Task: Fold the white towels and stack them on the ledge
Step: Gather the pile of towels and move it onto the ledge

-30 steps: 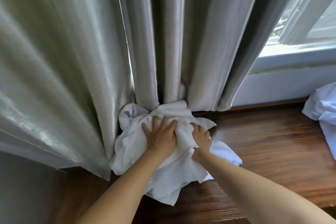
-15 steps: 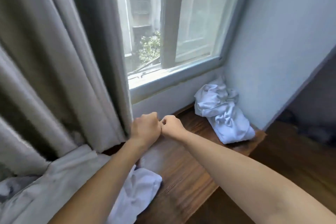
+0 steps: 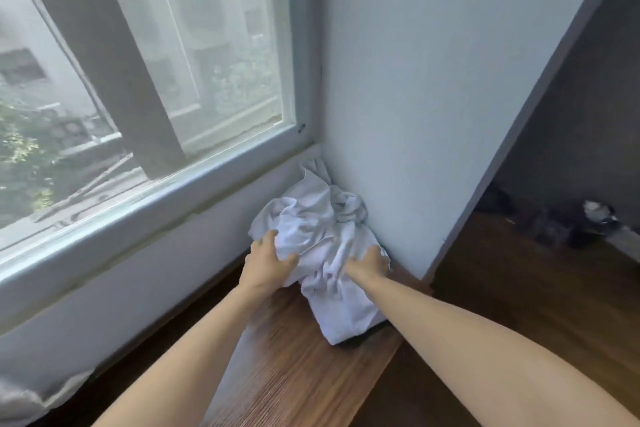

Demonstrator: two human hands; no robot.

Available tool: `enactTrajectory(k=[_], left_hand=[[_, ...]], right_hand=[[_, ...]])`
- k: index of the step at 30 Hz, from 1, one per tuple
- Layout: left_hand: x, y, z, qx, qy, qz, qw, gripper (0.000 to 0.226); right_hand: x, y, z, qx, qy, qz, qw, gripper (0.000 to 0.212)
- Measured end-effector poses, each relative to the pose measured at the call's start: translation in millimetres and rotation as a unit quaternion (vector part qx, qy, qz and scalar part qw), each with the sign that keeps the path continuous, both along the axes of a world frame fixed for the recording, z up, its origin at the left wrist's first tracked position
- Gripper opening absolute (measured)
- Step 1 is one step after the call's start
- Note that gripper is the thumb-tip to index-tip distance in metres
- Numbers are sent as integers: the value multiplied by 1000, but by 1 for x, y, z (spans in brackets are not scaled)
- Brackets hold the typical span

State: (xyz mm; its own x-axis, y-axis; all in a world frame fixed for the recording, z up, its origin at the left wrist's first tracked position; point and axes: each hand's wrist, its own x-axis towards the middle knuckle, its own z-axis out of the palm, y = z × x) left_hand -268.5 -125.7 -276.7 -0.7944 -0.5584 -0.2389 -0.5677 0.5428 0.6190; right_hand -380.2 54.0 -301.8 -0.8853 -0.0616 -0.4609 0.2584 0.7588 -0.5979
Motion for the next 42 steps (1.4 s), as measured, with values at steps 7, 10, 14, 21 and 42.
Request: enactTrajectory(k=[7,10,14,21,42], left_hand=[[-79,3,-35,127,33,192,973,115],[-86,7,-39,97,54,169,979,84],[-89,16,-27,107,84,163,977,38],[-55,7,40,148,204,162,954,25],[323,-22,245,-267,171,149,937,52]], right_hand=[[-46,-19,-54,28,-19,76,997,68],[-60,-34,-63,-29,-6,39,999,21],[-60,-50,-34,-211,25,-42,976,22],[-66,-69,58,-407,-44,8,913,41],[275,-176,229,-507,-195,203,814,49]])
